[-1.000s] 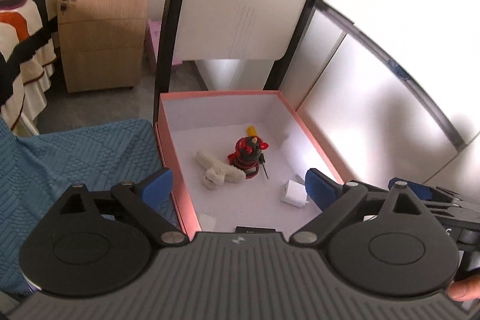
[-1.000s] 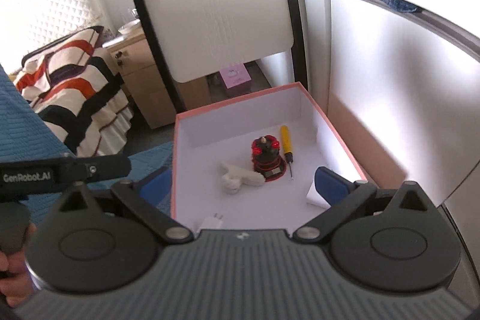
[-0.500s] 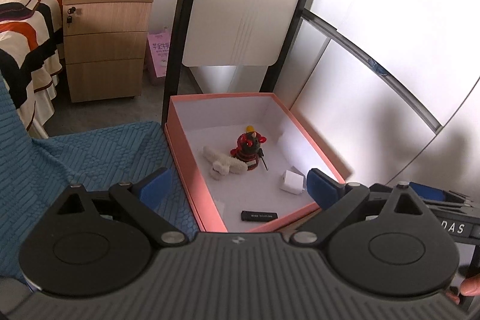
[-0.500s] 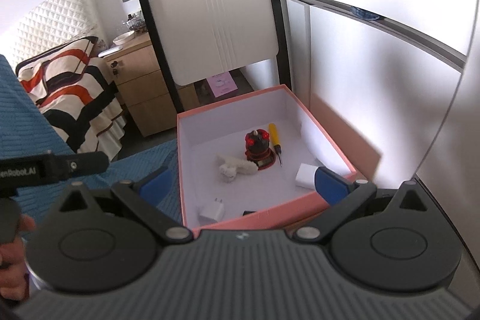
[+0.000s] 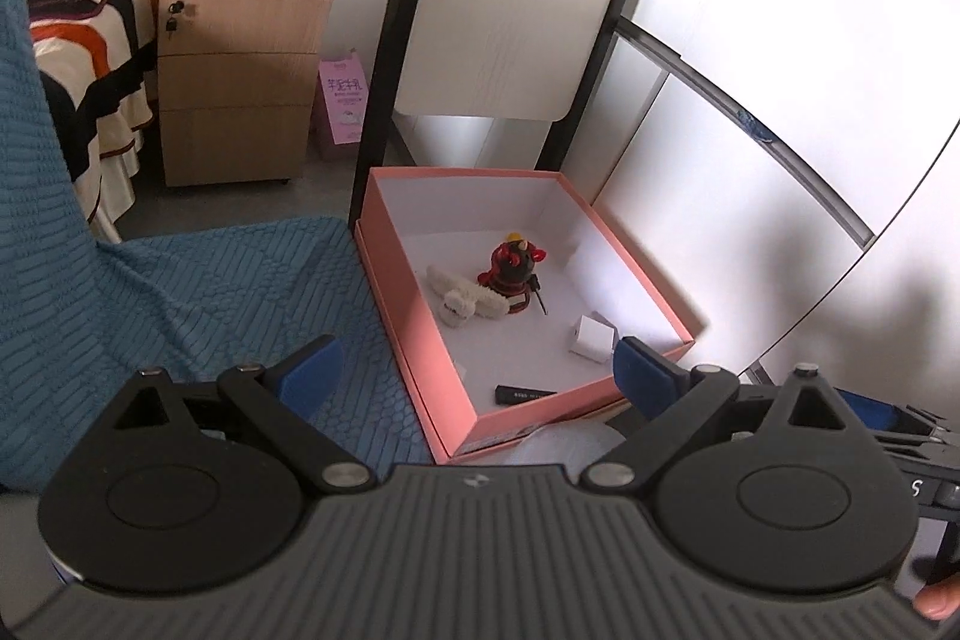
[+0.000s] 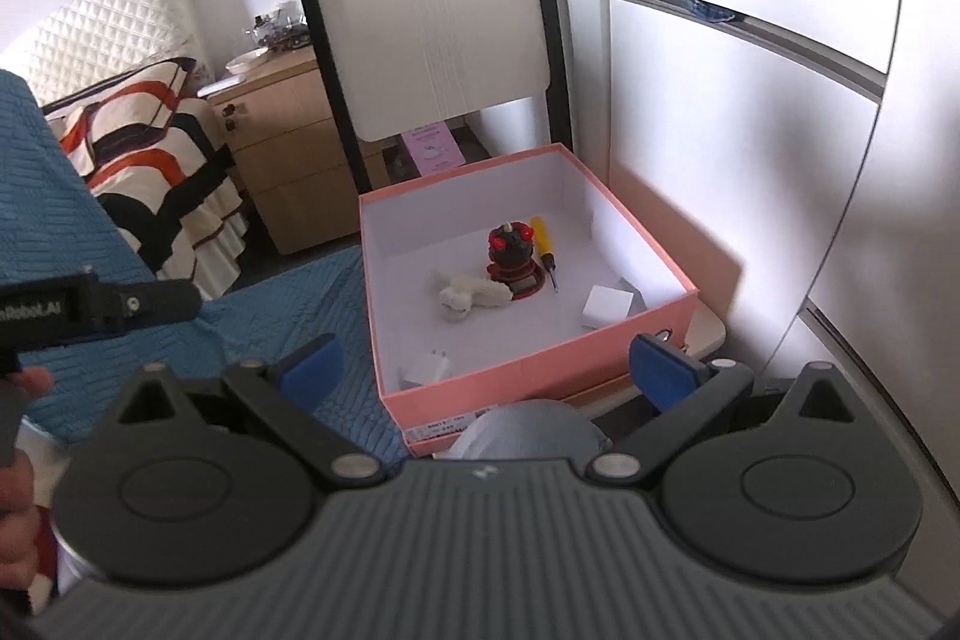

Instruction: Organize rigid objects

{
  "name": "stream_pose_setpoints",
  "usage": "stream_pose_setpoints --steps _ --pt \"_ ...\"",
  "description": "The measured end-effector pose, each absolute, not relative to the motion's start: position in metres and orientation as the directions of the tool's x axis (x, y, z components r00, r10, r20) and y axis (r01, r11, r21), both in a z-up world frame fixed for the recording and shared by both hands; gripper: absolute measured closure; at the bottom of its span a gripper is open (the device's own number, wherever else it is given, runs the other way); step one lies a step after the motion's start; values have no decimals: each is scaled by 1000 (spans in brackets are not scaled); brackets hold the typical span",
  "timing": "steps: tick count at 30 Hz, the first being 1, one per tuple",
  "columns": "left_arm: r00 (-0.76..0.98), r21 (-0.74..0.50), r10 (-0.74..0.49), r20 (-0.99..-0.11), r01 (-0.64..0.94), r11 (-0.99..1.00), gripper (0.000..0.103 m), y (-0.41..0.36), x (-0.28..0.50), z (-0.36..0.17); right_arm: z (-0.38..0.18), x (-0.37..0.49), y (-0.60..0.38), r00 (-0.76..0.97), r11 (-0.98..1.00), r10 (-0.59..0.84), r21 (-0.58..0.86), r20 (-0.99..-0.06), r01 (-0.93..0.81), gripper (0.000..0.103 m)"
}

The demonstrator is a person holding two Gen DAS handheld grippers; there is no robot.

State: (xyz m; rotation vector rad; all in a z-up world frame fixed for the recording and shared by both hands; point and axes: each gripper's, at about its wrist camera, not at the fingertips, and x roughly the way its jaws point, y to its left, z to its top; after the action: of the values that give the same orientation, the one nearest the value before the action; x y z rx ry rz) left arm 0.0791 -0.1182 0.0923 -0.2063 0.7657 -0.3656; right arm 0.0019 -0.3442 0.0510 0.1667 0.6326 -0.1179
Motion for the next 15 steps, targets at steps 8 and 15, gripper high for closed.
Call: stream_pose_setpoints --steps 8,15 --pt "672 -301 -365 -645 215 929 4 -109 66 90 46 -5 -335 797 979 -51 126 -602 158 0" --pt "698 -282 -344 -628 208 937 4 -107 56 94 47 -10 -333 797 979 -59 120 -601 163 0"
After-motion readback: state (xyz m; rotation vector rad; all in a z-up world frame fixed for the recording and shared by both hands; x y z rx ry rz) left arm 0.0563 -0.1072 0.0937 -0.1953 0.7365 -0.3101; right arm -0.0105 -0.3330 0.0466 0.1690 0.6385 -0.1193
